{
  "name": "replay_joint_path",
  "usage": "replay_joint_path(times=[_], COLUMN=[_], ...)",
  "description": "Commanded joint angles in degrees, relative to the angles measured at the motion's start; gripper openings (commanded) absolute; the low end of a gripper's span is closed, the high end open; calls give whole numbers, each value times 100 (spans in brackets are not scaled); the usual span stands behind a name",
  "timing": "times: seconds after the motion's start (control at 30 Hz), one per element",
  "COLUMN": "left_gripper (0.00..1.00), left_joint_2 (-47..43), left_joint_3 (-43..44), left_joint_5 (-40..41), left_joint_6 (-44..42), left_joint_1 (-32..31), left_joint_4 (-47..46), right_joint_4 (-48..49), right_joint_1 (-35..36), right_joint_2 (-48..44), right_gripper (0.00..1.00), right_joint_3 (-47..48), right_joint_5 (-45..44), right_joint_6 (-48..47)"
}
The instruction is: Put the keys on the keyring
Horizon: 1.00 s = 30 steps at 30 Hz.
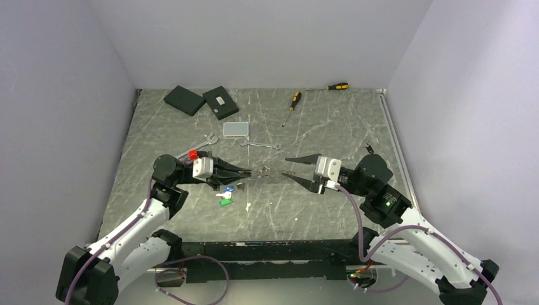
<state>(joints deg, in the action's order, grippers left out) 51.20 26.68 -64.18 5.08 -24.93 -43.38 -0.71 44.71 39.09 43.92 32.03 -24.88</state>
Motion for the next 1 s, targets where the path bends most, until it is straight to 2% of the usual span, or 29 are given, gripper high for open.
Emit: replay_joint_path(times=[0.0,0.1,0.17,0.27,0.37,0.53,0.77,0.97], left_gripper=[0,0,0,0,0,0,0,0], left_joint_2=[-88,-93,-93,-91,-154,-223,-260,-284], left_joint_3=[94,92,105,198,315,451,509,586], left_joint_5=[3,-3,-27,-107,-52,48,175,400], left_joint_6=[-86,-110,-144,-544,-1086,-1707,-1935,-2238], left_joint_1=[-3,-3,-3,-27,-87,-216,-256,-280], left_joint_4=[-127,-95,-54,346,944,1790,2130,2526], right_joint_4=[287,256,256,118,-279,-141,-483,-419], right_joint_1=[11,5,11,11,15,29,85,108], right_joint_2=[-4,47,97,306,661,845,1183,1108], right_gripper=[42,43,50,52,44,31,30,31], right_joint_3=[228,234,241,308,511,553,779,758], right_joint_5=[142,120,107,263,414,607,840,849], right_joint_6=[-7,17,74,111,77,163,160,252])
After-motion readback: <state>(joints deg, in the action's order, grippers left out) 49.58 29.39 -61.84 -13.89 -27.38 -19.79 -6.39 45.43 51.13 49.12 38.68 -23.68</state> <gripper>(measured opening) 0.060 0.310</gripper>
